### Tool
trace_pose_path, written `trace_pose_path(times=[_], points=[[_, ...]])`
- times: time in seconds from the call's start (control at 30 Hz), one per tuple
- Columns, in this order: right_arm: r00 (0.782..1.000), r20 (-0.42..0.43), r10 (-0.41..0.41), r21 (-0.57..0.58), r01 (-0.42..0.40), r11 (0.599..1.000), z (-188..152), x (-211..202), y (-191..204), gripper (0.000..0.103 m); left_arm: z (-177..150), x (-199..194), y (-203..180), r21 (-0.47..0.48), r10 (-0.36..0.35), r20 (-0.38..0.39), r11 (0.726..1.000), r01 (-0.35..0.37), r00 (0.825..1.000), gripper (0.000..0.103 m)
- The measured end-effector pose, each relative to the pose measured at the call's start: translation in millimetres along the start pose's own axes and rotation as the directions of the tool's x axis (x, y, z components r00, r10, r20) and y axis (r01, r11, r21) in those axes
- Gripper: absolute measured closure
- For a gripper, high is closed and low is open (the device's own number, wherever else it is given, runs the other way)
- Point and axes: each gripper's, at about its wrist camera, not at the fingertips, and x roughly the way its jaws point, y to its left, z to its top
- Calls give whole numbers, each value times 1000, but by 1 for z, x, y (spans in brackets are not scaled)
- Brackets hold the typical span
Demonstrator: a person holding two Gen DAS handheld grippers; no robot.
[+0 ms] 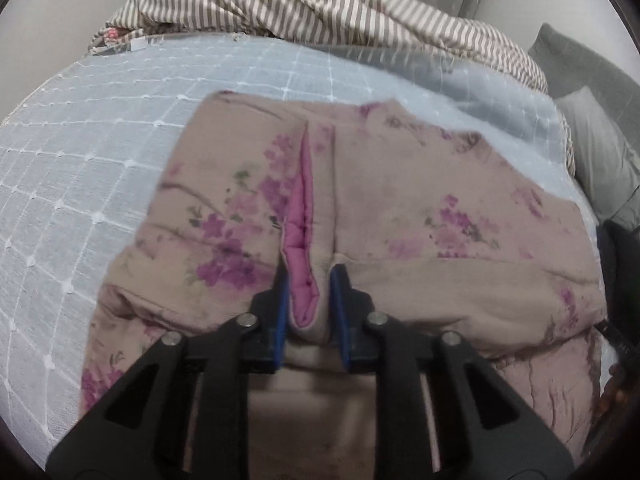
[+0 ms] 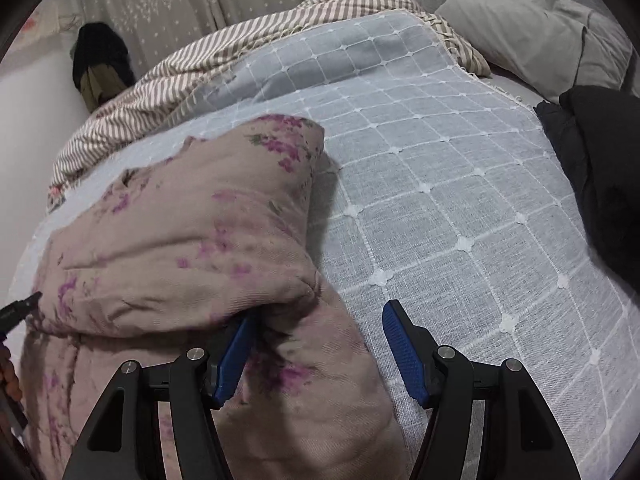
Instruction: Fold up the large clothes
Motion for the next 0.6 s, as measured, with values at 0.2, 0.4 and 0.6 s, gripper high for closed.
trace_pose_path(times=[0.2,0.4,0.6], points=[[995,67,74,-5,-74,997,2,-30,6,37,15,-54,1,-3,-27,214,1000,28,976,71],[983,120,140,13,-143,990,20,-32,25,37,16,-22,-25,115,-109,124,989,95,986,63],[1000,-19,1,19,-1,1000,1,14,19,38,-16,2,-33,220,-12,39,976,3,999,63]])
